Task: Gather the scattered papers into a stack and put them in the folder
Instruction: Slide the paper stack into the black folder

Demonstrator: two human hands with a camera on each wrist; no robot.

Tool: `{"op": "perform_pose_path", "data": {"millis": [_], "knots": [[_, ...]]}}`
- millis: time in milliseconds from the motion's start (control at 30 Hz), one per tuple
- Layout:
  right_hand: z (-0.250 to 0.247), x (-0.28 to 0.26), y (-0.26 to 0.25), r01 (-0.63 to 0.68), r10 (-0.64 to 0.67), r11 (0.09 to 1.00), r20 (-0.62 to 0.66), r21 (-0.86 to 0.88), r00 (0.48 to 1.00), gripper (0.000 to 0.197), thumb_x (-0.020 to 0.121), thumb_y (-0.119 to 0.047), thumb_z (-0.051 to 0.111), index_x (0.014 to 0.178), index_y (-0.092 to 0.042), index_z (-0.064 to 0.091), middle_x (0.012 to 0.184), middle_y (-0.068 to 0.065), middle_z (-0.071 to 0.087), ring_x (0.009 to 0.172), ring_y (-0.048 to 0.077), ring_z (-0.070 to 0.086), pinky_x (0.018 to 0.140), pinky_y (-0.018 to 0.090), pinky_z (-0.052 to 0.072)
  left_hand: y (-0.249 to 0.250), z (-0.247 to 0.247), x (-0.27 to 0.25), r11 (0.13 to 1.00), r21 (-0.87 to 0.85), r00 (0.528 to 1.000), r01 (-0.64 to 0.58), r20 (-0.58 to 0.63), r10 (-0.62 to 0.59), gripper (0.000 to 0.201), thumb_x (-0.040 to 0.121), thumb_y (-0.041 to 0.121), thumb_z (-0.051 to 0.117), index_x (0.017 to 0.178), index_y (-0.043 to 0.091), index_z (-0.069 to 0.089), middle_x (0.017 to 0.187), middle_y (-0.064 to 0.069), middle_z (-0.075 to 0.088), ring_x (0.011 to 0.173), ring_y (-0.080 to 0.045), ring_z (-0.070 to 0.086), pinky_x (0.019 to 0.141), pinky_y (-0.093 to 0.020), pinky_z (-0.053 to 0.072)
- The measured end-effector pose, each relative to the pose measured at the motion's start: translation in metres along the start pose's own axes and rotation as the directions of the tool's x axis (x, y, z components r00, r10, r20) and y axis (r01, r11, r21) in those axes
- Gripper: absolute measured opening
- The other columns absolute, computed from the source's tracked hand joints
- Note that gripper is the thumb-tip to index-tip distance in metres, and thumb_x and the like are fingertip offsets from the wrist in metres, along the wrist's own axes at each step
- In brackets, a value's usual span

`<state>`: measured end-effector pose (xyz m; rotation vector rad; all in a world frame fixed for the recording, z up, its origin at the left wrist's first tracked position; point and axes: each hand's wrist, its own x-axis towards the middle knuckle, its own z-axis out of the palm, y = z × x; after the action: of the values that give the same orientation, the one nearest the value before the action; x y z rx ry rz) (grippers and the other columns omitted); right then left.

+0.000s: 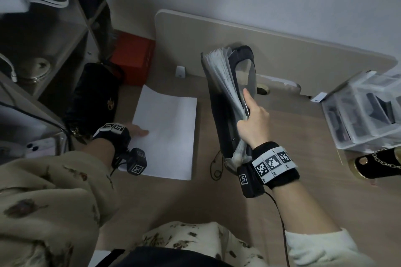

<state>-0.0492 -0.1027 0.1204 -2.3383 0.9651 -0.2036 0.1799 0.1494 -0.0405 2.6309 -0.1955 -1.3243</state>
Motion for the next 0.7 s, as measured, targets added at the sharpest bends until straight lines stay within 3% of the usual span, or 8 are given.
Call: {"op": "perform_pose_path", "data": {"millis": [200, 333, 400, 467, 533, 600, 700], "knots": [[-0.001, 0.002, 0.002, -0.015, 0.015, 1.0, -0.008, 0.01, 1.0, 0.086, 0.075, 0.006, 0.045, 0.148, -0.036, 0.028, 0.112, 0.014, 0.057, 0.103, 0.029, 0.052, 0.092, 0.03, 0.042, -0.015, 0.003, 0.013, 0.984, -0.177, 0.996, -0.011, 0.084, 0.027, 0.065, 0.09, 0.045, 0.058, 0.141, 0.008, 0.042, 0.147, -0.013, 0.04, 0.134, -0.032, 0.039, 0.113, -0.045, 0.03], [-0.001, 0.004, 0.004, -0.017, 0.018, 1.0, -0.025, 0.014, 1.0, 0.087, 0.073, 0.006, 0.045, 0.147, -0.037, 0.03, 0.116, 0.014, 0.059, 0.104, 0.031, 0.054, 0.096, 0.033, 0.044, -0.062, 0.009, 0.089, 0.957, -0.288, 0.984, -0.009, 0.166, 0.059, 0.073, 0.066, 0.052, 0.078, 0.119, 0.007, 0.057, 0.134, -0.018, 0.054, 0.119, -0.037, 0.053, 0.106, -0.052, 0.038], [-0.001, 0.004, 0.004, -0.015, 0.016, 1.0, -0.031, 0.012, 0.999, 0.087, 0.073, 0.006, 0.045, 0.147, -0.037, 0.03, 0.115, 0.013, 0.06, 0.102, 0.03, 0.055, 0.095, 0.034, 0.046, -0.064, 0.01, 0.085, 0.953, -0.302, 0.984, 0.015, 0.175, 0.04, 0.083, 0.055, 0.061, 0.081, 0.118, 0.012, 0.058, 0.131, -0.013, 0.056, 0.117, -0.036, 0.055, 0.105, -0.051, 0.039], [-0.002, 0.004, 0.004, -0.018, 0.018, 1.0, -0.028, 0.019, 0.999, 0.087, 0.074, 0.006, 0.044, 0.147, -0.037, 0.029, 0.117, 0.013, 0.059, 0.103, 0.03, 0.054, 0.094, 0.033, 0.045, -0.05, 0.01, 0.055, 0.953, -0.303, 0.984, 0.031, 0.174, 0.024, 0.075, 0.068, 0.06, 0.074, 0.123, 0.011, 0.055, 0.129, -0.008, 0.055, 0.121, -0.034, 0.052, 0.105, -0.047, 0.039], [-0.003, 0.004, 0.004, -0.019, 0.02, 0.999, -0.023, 0.029, 1.0, 0.087, 0.074, 0.007, 0.044, 0.147, -0.037, 0.029, 0.119, 0.013, 0.058, 0.104, 0.03, 0.054, 0.093, 0.032, 0.043, -0.032, 0.008, 0.019, 0.95, -0.311, 0.988, 0.015, 0.152, 0.034, 0.074, 0.079, 0.053, 0.068, 0.132, 0.005, 0.05, 0.137, -0.013, 0.051, 0.126, -0.035, 0.048, 0.108, -0.046, 0.037], [-0.003, 0.004, 0.003, -0.017, 0.018, 1.0, -0.022, 0.022, 1.0, 0.087, 0.074, 0.007, 0.045, 0.148, -0.036, 0.029, 0.117, 0.014, 0.059, 0.103, 0.031, 0.054, 0.091, 0.03, 0.042, -0.02, 0.009, -0.002, 0.944, -0.33, 0.994, -0.012, 0.098, 0.047, 0.06, 0.091, 0.039, 0.059, 0.135, 0.0, 0.046, 0.139, -0.017, 0.048, 0.128, -0.036, 0.047, 0.109, -0.045, 0.036], [-0.003, 0.004, 0.003, -0.018, 0.019, 1.0, -0.017, 0.02, 1.0, 0.087, 0.074, 0.006, 0.045, 0.148, -0.037, 0.028, 0.119, 0.014, 0.059, 0.104, 0.031, 0.054, 0.091, 0.029, 0.042, -0.017, 0.011, -0.011, 0.91, -0.415, 0.993, -0.018, 0.101, 0.066, 0.052, 0.096, 0.033, 0.052, 0.136, 0.0, 0.045, 0.138, -0.019, 0.049, 0.126, -0.037, 0.048, 0.109, -0.047, 0.036]]}}
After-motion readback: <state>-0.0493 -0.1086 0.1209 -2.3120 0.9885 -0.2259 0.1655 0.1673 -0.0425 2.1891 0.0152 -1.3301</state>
